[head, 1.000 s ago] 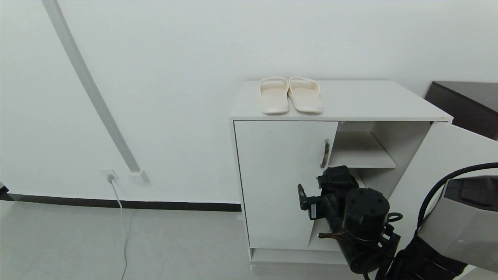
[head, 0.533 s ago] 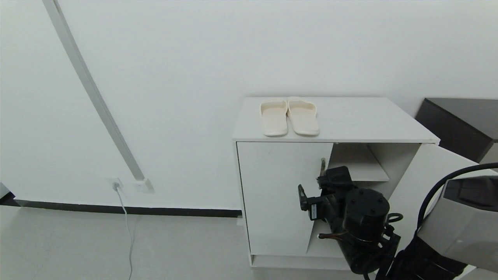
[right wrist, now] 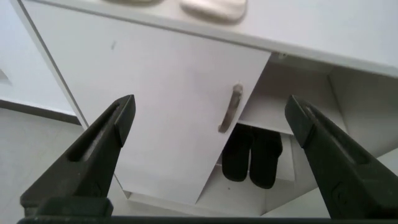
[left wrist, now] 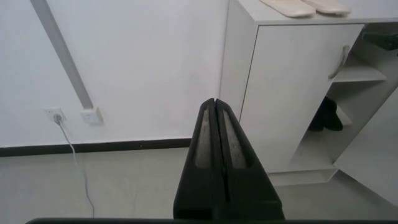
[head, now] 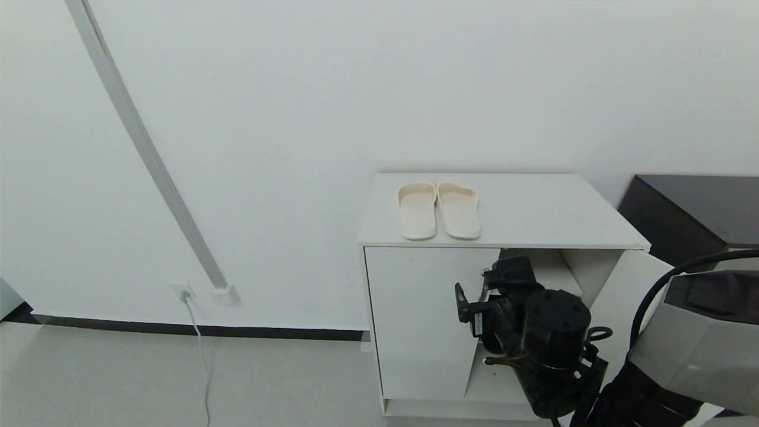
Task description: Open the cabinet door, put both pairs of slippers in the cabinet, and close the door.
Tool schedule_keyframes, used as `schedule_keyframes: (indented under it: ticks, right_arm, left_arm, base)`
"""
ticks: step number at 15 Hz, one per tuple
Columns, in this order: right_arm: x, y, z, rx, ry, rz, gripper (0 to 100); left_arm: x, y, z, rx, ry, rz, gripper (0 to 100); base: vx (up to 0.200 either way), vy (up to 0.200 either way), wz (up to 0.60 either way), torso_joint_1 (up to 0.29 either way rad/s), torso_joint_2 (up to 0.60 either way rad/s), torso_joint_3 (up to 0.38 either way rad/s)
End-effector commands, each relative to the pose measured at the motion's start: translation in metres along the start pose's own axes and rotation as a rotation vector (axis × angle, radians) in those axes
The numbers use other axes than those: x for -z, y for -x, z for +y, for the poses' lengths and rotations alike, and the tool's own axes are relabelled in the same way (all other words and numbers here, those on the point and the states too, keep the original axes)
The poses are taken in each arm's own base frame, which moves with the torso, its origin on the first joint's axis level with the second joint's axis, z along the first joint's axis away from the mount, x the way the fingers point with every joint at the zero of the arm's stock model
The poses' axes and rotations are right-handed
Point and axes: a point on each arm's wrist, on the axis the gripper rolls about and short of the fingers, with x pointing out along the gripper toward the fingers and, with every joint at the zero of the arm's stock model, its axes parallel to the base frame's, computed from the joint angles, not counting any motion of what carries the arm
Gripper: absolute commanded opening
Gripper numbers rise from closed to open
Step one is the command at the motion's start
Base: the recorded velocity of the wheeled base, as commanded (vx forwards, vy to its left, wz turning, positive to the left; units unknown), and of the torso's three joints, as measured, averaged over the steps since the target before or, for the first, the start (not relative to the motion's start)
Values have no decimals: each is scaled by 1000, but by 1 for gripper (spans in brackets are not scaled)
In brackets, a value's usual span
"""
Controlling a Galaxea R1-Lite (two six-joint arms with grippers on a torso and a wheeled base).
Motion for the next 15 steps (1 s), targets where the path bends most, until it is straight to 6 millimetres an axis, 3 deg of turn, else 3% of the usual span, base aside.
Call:
schedule_keyframes:
  ticks: [1, 8, 11, 13, 15]
  right_arm:
    - [0, -2, -2, 7, 0, 0, 100]
    - [1, -2, 0, -18, 2, -1, 100]
    - [4, -12, 0, -69, 2, -13, 100]
    - [-12, -30, 12, -73, 5, -5, 100]
    - [-43, -45, 20, -66, -60, 46, 100]
  left_arm:
    - [0, 0, 0, 0, 1, 0, 0]
    - [0, 0, 0, 0, -1, 1, 0]
    - [0, 0, 0, 0, -4, 1, 0]
    - [0, 0, 0, 0, -2, 1, 0]
    - [0, 0, 0, 2, -4, 1, 0]
  base:
    - [0, 0, 0, 203, -437, -246]
    - [0, 0, 0, 173, -369, -203]
    - [0, 0, 0, 14, -25, -17]
    - [0, 0, 0, 0, 0, 0]
    - [0, 0, 0, 0, 0, 0]
